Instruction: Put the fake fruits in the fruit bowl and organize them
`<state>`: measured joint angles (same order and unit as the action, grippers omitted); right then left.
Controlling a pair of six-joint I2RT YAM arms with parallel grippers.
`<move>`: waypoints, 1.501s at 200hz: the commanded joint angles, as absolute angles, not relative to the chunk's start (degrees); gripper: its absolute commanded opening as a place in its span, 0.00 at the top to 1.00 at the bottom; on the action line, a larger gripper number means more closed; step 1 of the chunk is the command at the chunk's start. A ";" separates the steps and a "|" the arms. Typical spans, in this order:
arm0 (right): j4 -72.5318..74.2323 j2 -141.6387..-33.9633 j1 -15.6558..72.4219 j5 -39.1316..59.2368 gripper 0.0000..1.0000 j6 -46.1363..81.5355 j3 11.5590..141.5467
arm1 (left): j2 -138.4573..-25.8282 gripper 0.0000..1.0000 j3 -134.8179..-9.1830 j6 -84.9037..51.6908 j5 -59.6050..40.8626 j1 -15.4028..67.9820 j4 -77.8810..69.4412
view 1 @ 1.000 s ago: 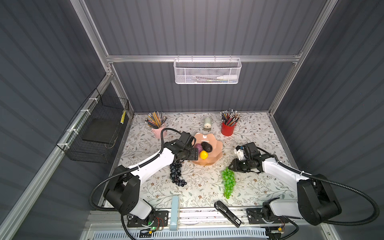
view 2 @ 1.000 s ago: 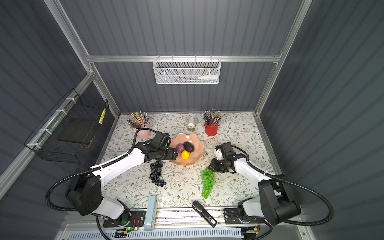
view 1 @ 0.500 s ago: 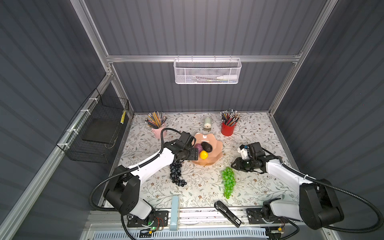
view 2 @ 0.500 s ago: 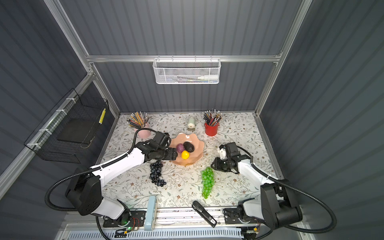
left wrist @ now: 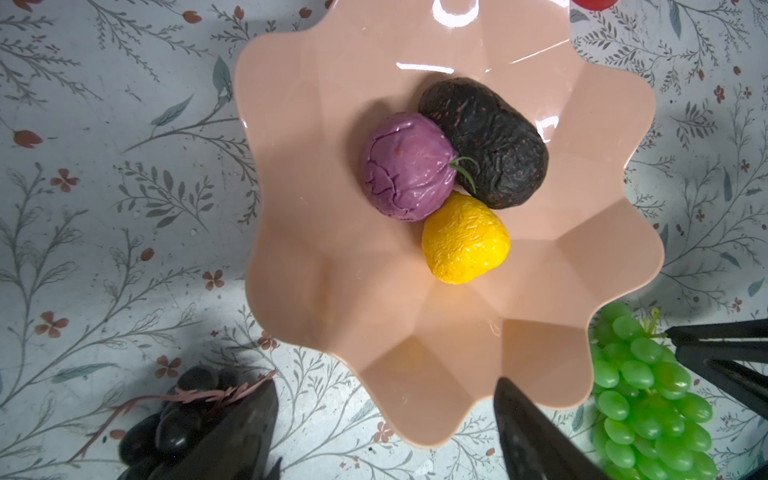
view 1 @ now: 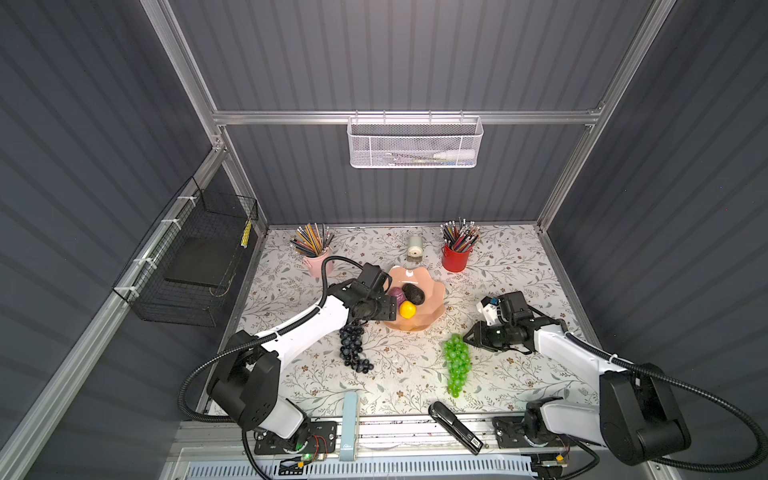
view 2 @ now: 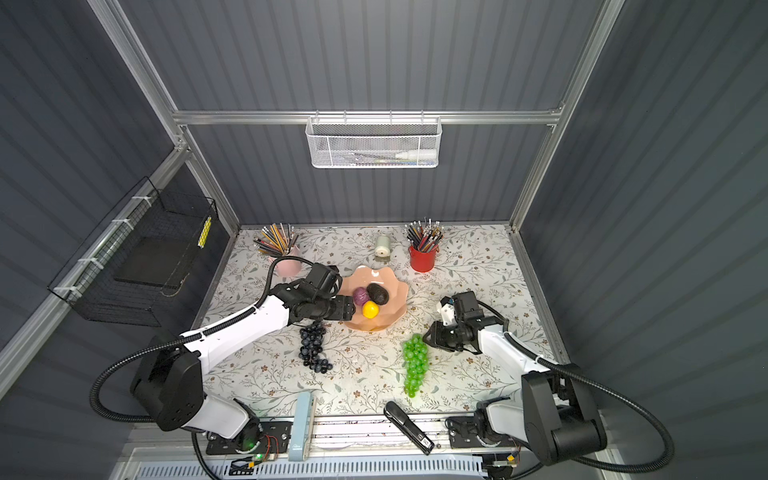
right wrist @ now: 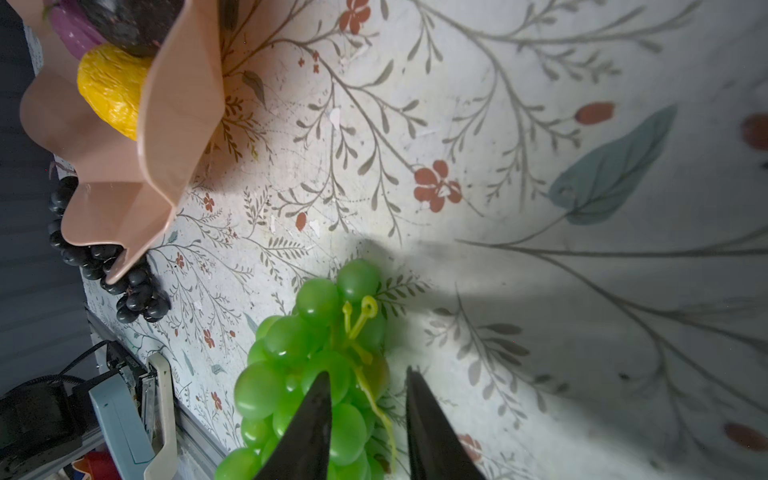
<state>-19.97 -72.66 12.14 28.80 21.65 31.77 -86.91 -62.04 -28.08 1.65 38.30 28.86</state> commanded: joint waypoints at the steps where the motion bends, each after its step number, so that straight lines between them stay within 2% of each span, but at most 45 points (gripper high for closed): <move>1: -18.18 -73.39 12.13 31.68 0.67 22.32 30.60 | -87.01 0.18 -63.63 -27.54 0.94 38.23 30.06; 83: -14.71 -73.18 12.08 37.11 0.70 24.79 29.77 | -87.32 0.18 -63.98 -27.49 1.14 38.23 30.31; 257: -16.91 -71.55 11.33 41.41 0.77 24.15 30.94 | -87.80 0.18 -64.34 -27.48 0.75 38.23 29.88; 300: -18.62 -71.69 9.67 41.86 0.76 24.30 30.26 | -87.80 0.18 -64.27 -27.51 0.71 38.23 29.83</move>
<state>-16.49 -72.14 10.31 40.25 24.23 30.57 -86.94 -62.74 -28.08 1.43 38.30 28.84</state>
